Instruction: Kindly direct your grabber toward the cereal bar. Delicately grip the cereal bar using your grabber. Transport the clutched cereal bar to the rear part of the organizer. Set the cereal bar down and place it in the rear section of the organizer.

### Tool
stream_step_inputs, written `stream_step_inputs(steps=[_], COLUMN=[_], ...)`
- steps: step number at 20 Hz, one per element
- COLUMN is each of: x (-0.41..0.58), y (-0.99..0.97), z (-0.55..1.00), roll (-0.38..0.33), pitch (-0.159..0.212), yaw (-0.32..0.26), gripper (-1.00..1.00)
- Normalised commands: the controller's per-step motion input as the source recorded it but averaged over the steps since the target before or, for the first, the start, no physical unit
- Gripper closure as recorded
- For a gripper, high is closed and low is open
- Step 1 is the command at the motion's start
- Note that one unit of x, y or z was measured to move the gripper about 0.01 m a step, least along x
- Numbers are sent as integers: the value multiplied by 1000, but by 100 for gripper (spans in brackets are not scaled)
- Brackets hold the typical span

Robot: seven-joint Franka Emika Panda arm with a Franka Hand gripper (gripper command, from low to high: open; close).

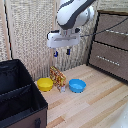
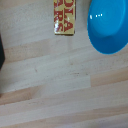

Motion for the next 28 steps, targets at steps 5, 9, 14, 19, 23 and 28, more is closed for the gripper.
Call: stream_step_inputs(steps=[5,9,14,19,23,28], x=[630,609,445,243,-6,-2], y=[-83,-81,-97,-49,28,133], z=[-225,-263,-234,-271,-289,-297], roll=[12,1,0,-3,-42,-66], pitch=[63,76,102,127,76,12], yaw=[3,2,0,0,-16,-31], gripper=[-100,-100,-100,-100,-100,-100])
